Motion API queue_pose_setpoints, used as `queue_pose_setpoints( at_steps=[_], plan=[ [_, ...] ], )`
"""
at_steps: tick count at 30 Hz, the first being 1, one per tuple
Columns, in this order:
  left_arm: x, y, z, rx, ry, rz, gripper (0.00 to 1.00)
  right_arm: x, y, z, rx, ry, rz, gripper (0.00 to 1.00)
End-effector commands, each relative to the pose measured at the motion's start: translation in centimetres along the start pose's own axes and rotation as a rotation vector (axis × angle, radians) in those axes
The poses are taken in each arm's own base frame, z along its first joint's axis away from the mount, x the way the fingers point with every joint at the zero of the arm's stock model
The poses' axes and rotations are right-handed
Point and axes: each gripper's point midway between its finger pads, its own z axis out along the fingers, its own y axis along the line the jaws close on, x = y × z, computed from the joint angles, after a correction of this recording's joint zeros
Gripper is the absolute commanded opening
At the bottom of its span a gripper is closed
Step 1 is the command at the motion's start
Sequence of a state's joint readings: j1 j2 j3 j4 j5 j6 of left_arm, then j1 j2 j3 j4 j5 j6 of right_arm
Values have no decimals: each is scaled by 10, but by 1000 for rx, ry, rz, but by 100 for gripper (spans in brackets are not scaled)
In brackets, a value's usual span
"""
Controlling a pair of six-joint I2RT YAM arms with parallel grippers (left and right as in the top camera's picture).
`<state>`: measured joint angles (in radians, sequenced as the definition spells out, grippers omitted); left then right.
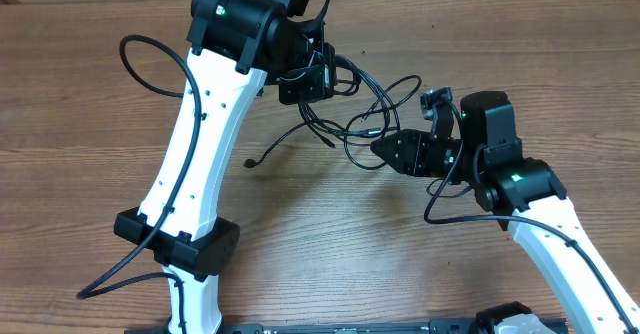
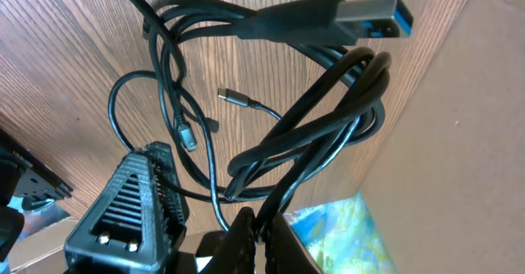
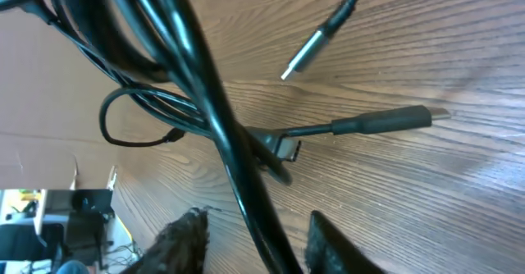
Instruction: Untangle cables
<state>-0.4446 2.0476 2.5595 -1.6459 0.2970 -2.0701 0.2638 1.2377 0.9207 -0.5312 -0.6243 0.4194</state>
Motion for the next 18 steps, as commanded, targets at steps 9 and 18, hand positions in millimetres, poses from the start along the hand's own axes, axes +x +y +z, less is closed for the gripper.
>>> queue_pose_setpoints(
  at_steps=[9, 18],
  plan=[
    [3, -4, -26, 64, 33, -10, 4, -6, 9, -2, -16, -9, -18, 4],
    [-17, -14, -28, 125, -81, 12, 4, 8, -17, -3, 112, 27, 47, 4]
  ],
)
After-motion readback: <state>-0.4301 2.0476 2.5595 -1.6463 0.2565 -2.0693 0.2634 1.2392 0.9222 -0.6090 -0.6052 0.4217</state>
